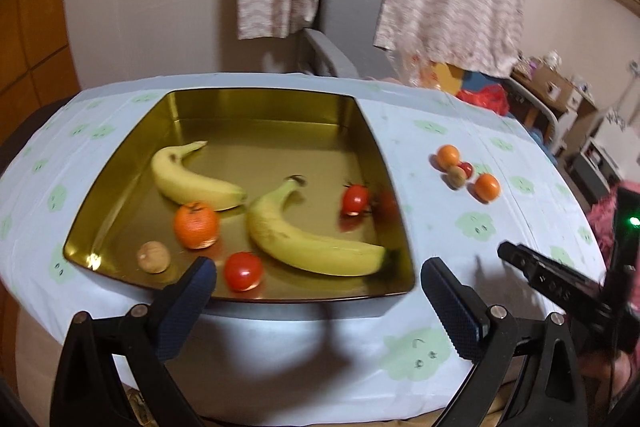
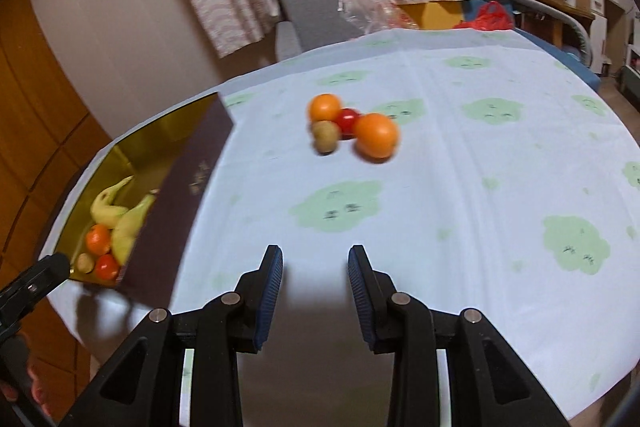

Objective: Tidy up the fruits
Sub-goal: 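Grasp the large orange on the cloth with the right gripper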

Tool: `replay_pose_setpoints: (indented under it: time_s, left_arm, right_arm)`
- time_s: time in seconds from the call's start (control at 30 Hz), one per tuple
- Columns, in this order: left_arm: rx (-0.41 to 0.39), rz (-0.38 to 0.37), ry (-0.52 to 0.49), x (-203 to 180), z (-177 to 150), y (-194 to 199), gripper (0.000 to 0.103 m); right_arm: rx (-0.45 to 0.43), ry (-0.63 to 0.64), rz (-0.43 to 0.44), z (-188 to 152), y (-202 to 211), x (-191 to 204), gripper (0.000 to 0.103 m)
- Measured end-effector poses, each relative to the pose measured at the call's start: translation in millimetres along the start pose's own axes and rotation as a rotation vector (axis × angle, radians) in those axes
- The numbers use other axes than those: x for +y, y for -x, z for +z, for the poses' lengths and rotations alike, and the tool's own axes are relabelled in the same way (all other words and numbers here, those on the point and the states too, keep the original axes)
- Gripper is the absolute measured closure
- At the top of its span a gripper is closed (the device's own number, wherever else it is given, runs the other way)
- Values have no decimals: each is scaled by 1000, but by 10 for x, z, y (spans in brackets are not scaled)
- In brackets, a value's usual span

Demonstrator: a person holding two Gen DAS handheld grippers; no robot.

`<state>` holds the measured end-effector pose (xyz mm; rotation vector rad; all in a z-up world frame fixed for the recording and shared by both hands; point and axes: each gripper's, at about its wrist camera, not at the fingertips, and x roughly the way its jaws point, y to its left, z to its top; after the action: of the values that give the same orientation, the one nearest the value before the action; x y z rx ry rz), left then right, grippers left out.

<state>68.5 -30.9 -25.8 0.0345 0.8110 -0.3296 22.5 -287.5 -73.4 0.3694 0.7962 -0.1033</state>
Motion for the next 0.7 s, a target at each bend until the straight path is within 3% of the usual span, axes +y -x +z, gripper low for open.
replay_pose_setpoints:
  time_s: [0.27,0.47,0.7]
  left_arm:
    - [9,-16,-57,-271,83,-44,0]
    - [24,-15,-75,-360,119,-94,0]
    - [30,-16,-87,-448,176,-149,0]
  right_arm:
    - [-40,63,-81,422,-154,-238,66]
    - [-45,119,-88,787,-422,-270,66]
    - [-25,187,-65,821,-721,-230,66]
